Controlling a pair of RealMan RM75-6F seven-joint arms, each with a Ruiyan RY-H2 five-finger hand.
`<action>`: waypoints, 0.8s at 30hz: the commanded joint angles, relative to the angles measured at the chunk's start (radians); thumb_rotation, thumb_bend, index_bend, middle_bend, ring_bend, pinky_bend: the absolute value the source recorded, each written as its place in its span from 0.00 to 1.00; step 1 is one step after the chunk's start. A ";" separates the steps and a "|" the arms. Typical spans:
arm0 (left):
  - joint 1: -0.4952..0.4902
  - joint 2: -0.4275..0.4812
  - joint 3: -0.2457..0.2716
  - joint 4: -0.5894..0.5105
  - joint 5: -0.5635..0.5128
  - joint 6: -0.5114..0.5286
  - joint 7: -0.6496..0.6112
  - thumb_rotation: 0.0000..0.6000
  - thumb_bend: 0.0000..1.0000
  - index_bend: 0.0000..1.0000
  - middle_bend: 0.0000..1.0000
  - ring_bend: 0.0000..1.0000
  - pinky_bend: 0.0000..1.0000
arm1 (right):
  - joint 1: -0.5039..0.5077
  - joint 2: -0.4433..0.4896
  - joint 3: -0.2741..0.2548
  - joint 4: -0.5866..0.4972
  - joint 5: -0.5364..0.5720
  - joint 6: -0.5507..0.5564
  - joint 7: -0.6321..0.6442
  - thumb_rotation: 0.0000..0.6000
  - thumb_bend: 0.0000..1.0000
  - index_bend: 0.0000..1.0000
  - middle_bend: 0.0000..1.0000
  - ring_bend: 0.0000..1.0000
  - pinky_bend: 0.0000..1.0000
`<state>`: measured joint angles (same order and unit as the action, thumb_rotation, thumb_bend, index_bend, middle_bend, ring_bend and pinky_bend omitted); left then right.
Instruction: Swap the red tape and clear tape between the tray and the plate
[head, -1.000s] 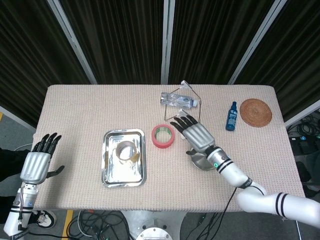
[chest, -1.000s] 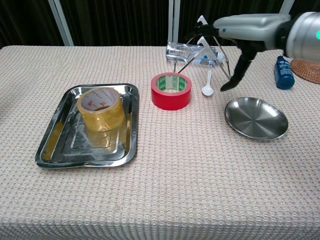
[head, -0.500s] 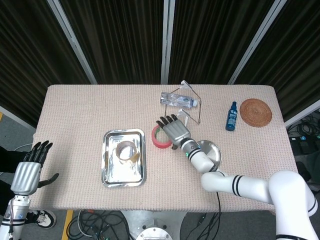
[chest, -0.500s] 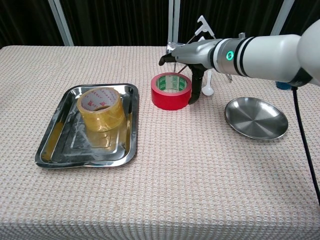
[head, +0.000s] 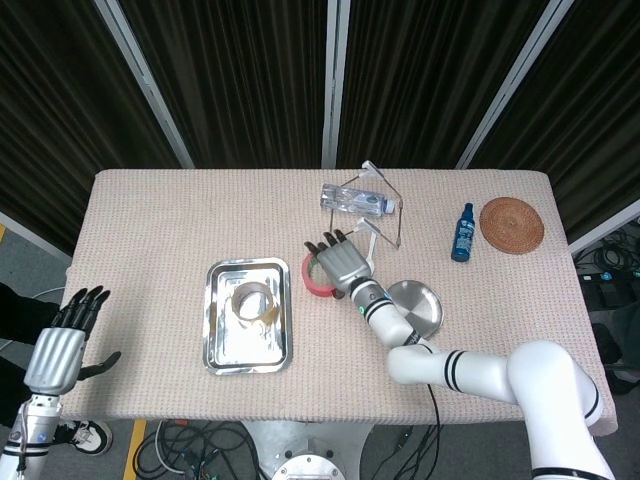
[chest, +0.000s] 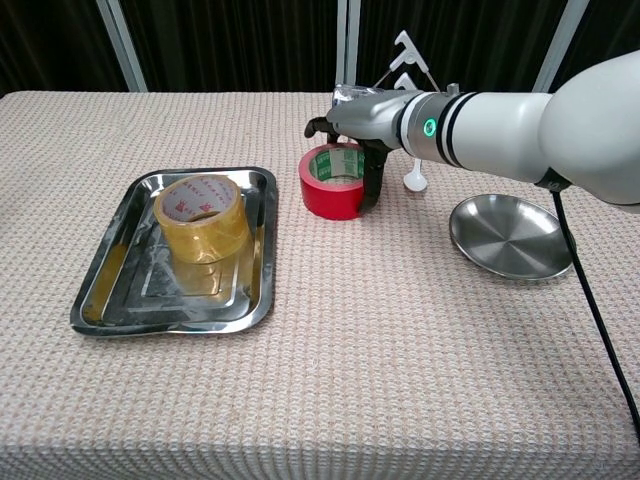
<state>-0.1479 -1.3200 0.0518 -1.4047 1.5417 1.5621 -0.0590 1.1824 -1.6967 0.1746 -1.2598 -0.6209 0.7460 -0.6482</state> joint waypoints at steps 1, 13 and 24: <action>0.001 0.000 -0.003 -0.003 0.003 -0.004 0.001 1.00 0.13 0.06 0.05 0.00 0.20 | -0.030 0.042 0.005 -0.070 -0.059 0.054 0.034 1.00 0.12 0.12 0.30 0.09 0.00; -0.001 -0.020 -0.017 -0.001 0.024 -0.027 0.013 1.00 0.13 0.06 0.05 0.00 0.20 | -0.251 0.384 -0.093 -0.553 -0.247 0.335 0.065 1.00 0.13 0.14 0.31 0.10 0.00; -0.001 -0.017 -0.024 -0.020 0.039 -0.039 0.043 1.00 0.13 0.06 0.05 0.00 0.20 | -0.450 0.417 -0.203 -0.513 -0.398 0.393 0.243 1.00 0.13 0.14 0.32 0.10 0.00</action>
<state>-0.1494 -1.3377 0.0283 -1.4240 1.5805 1.5232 -0.0172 0.7554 -1.2684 -0.0134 -1.8061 -1.0041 1.1467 -0.4294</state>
